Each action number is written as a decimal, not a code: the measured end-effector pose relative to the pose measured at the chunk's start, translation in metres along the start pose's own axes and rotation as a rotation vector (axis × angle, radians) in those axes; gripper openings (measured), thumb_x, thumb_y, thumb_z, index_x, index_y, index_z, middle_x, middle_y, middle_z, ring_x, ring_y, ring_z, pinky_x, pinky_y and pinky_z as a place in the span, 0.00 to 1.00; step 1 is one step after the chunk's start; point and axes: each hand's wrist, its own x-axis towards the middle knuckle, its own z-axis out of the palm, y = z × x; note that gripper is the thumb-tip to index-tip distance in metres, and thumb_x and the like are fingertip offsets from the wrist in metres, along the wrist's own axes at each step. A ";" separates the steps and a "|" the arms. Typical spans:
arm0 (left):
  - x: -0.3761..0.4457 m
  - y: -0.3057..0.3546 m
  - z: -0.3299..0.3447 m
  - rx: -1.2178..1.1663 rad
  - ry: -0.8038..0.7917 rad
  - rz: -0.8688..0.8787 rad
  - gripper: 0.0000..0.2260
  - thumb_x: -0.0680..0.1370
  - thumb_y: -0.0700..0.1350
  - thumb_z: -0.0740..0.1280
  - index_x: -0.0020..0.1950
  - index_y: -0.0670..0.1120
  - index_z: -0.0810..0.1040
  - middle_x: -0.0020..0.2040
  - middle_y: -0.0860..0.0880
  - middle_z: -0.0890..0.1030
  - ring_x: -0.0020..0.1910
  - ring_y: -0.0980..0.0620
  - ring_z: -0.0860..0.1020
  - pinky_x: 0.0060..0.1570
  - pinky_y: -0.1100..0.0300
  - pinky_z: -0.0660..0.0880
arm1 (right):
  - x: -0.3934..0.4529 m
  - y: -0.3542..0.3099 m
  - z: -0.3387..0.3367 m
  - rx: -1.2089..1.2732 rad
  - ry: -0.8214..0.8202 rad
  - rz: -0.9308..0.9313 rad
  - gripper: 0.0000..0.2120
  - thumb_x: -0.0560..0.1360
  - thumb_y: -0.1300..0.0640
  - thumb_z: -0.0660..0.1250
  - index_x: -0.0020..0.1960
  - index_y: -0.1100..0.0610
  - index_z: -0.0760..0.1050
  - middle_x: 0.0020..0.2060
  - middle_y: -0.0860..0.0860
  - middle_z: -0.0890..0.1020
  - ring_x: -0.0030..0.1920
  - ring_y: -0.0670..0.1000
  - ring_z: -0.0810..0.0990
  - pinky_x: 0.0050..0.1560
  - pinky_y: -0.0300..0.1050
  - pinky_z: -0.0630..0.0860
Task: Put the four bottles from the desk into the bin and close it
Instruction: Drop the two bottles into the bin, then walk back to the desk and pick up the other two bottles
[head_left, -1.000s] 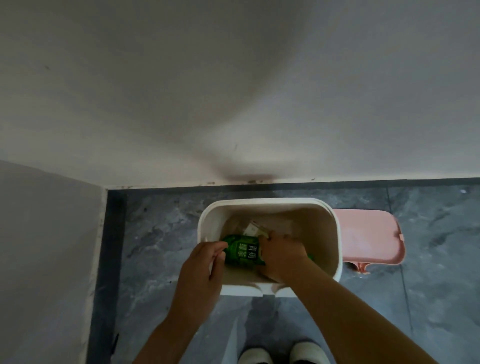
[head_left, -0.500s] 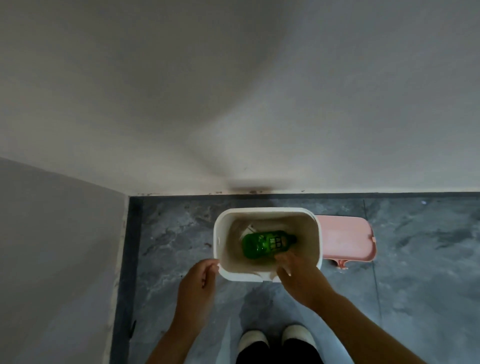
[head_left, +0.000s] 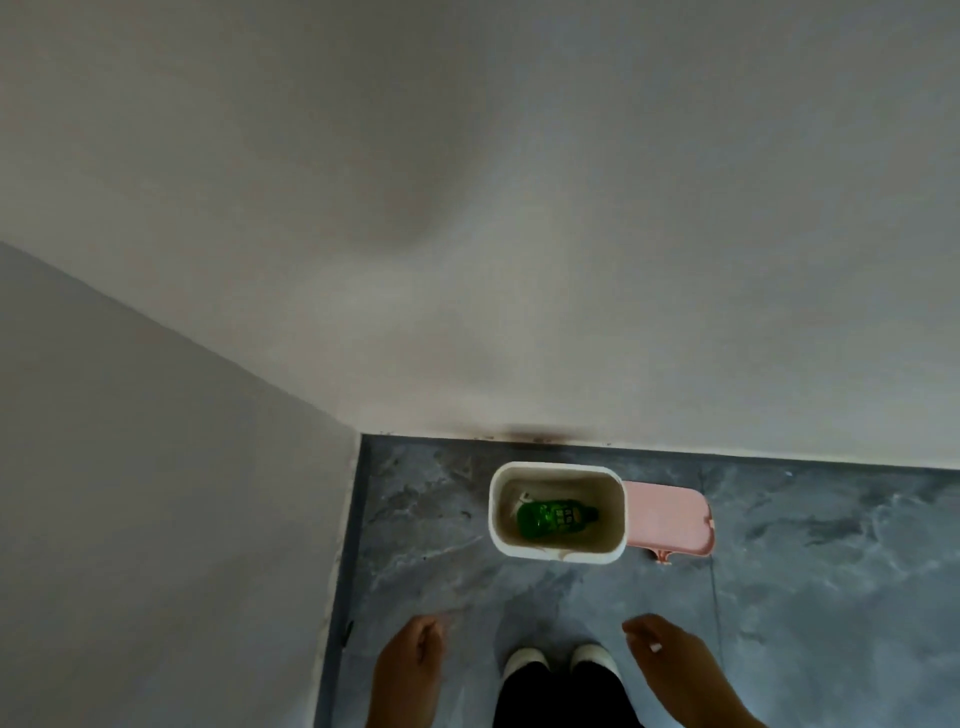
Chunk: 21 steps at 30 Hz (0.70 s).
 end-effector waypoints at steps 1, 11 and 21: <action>-0.015 0.000 -0.010 -0.033 0.027 0.024 0.12 0.76 0.43 0.64 0.35 0.46 0.81 0.42 0.41 0.84 0.50 0.44 0.80 0.52 0.56 0.68 | -0.015 -0.003 -0.004 -0.002 0.005 0.013 0.12 0.77 0.55 0.61 0.59 0.55 0.77 0.58 0.54 0.81 0.57 0.52 0.79 0.58 0.38 0.70; -0.136 -0.022 -0.081 -0.147 -0.073 -0.151 0.14 0.77 0.37 0.61 0.34 0.49 0.75 0.39 0.40 0.78 0.40 0.45 0.76 0.52 0.48 0.75 | -0.141 0.021 -0.061 0.142 0.018 0.083 0.09 0.76 0.63 0.63 0.52 0.66 0.78 0.45 0.63 0.82 0.40 0.58 0.80 0.35 0.41 0.69; -0.257 -0.060 -0.053 -0.337 0.126 -0.214 0.09 0.79 0.37 0.58 0.43 0.43 0.76 0.39 0.42 0.77 0.34 0.46 0.75 0.30 0.69 0.72 | -0.194 0.077 -0.115 0.124 -0.075 0.139 0.07 0.76 0.64 0.62 0.43 0.66 0.77 0.34 0.59 0.79 0.32 0.56 0.76 0.32 0.42 0.66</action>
